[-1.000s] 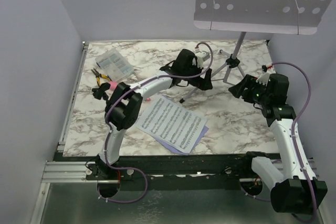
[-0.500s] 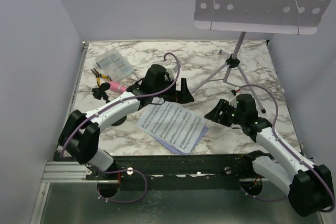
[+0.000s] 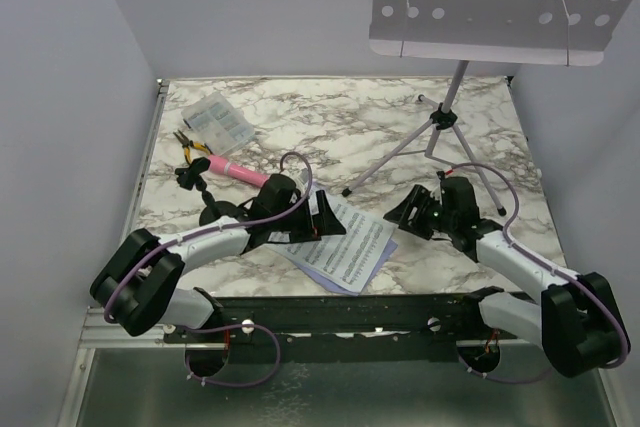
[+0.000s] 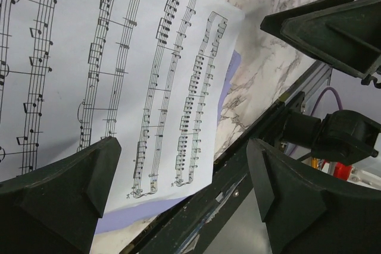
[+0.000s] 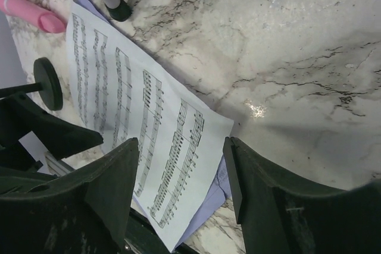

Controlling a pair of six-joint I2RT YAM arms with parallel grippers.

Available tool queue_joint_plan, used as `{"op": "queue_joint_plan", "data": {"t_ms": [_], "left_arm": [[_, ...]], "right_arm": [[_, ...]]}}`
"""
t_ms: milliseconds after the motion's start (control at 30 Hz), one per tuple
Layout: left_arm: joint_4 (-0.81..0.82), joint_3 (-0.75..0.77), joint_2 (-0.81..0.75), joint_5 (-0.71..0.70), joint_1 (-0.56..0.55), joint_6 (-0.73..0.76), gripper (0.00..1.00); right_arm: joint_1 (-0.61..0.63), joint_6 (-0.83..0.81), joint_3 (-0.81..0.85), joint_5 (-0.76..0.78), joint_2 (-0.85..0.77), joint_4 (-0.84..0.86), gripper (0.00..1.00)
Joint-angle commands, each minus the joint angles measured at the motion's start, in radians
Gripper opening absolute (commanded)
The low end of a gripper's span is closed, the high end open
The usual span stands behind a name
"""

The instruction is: Set up the instrument practice props

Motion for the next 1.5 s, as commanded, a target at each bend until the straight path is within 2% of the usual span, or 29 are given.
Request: {"op": "queue_joint_plan", "data": {"t_ms": [0, 200, 367, 400, 567, 733, 800, 1033, 1100, 1167, 1300, 1467], "left_arm": [[0.086, -0.045, -0.022, -0.037, -0.002, -0.064, 0.96], [0.123, -0.09, -0.014, -0.053, -0.002, -0.078, 0.96], [0.127, -0.098, -0.002, -0.047, -0.002, -0.084, 0.96], [0.127, -0.099, 0.001, -0.05, -0.002, -0.084, 0.96], [0.129, -0.115, -0.002, -0.051, -0.003, -0.097, 0.96], [0.135, -0.123, -0.003, -0.059, -0.004, -0.099, 0.96], [0.138, -0.124, -0.003, -0.055, -0.006, -0.108, 0.96], [0.143, -0.123, -0.018, -0.048, -0.008, -0.109, 0.96], [0.144, -0.126, -0.028, -0.042, -0.007, -0.12, 0.96], [0.145, -0.12, -0.041, -0.036, -0.008, -0.122, 0.96], [0.145, -0.106, -0.079, -0.031, -0.007, -0.13, 0.96], [0.146, -0.082, -0.161, -0.031, -0.008, -0.124, 0.97]], "right_arm": [[0.006, 0.006, 0.013, 0.033, 0.066, 0.057, 0.66], [0.005, -0.03, 0.037, 0.077, 0.132, 0.056, 0.66], [0.006, -0.051, 0.051, 0.003, 0.204, 0.102, 0.66], [0.006, -0.058, 0.049, -0.027, 0.222, 0.128, 0.64], [0.006, -0.016, 0.019, -0.183, 0.259, 0.256, 0.42], [0.006, -0.011, -0.01, -0.189, 0.231, 0.314, 0.28], [0.005, -0.016, -0.007, -0.198, 0.248, 0.322, 0.25], [0.011, 0.008, -0.027, -0.26, 0.334, 0.444, 0.27], [0.019, 0.019, -0.026, -0.266, 0.337, 0.451, 0.24], [0.024, 0.009, -0.024, -0.265, 0.329, 0.446, 0.18], [0.024, -0.013, -0.004, -0.26, 0.266, 0.359, 0.0], [0.024, -0.028, 0.003, -0.178, 0.016, 0.219, 0.0]]}}
